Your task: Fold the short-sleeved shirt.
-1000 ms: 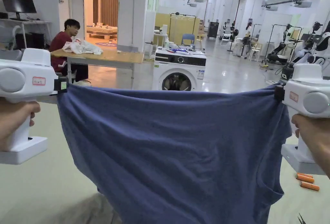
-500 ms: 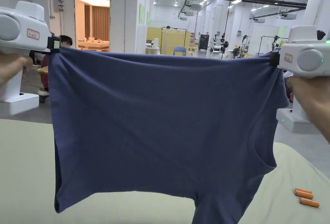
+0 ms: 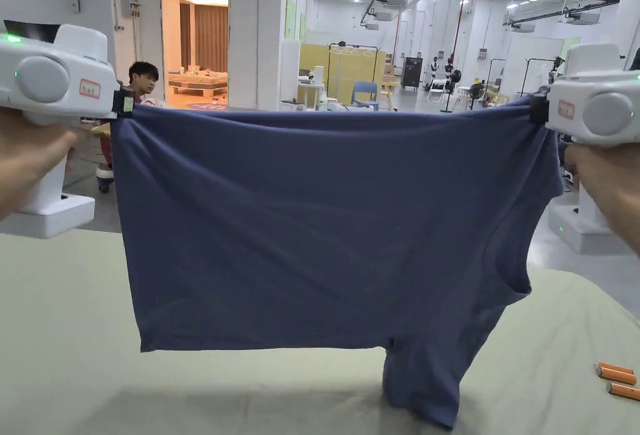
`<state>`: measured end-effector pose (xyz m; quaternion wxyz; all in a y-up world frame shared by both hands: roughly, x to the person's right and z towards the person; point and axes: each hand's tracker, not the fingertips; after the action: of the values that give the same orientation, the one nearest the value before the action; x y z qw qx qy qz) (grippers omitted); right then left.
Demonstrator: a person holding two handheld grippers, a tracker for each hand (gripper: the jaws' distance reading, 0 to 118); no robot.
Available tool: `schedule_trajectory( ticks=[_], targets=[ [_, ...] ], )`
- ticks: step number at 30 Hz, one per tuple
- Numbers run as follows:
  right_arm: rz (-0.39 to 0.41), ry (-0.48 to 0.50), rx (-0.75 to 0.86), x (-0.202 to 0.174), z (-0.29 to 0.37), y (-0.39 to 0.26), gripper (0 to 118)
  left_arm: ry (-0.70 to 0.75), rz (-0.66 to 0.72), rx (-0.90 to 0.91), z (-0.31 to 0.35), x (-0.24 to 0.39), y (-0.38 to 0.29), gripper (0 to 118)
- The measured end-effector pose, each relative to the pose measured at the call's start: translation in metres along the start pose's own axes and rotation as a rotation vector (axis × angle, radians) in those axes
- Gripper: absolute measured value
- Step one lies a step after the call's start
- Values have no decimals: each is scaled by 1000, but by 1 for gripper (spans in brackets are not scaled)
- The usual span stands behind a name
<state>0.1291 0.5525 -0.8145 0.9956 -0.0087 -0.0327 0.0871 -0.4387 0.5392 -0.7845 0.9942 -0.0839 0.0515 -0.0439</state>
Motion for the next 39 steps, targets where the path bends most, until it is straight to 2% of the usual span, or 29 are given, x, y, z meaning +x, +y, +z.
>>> schedule_trajectory(
  ticks=[11,26,29,31,39],
  targets=[
    [13,7,-152,-13,58,-119,4,-41,43,-127,21,10,-128,0],
    [21,21,-187,5,221,-179,4,-96,70,-76,153,7,-195,0],
    [55,25,-203,5,246,-193,4,-105,83,-73,178,4,-209,0],
    [35,36,-224,7,265,-203,4,-110,92,-70,193,3,-220,0],
    [66,77,-352,-1,327,-259,4,-117,119,-148,254,2,-294,0]
  ],
)
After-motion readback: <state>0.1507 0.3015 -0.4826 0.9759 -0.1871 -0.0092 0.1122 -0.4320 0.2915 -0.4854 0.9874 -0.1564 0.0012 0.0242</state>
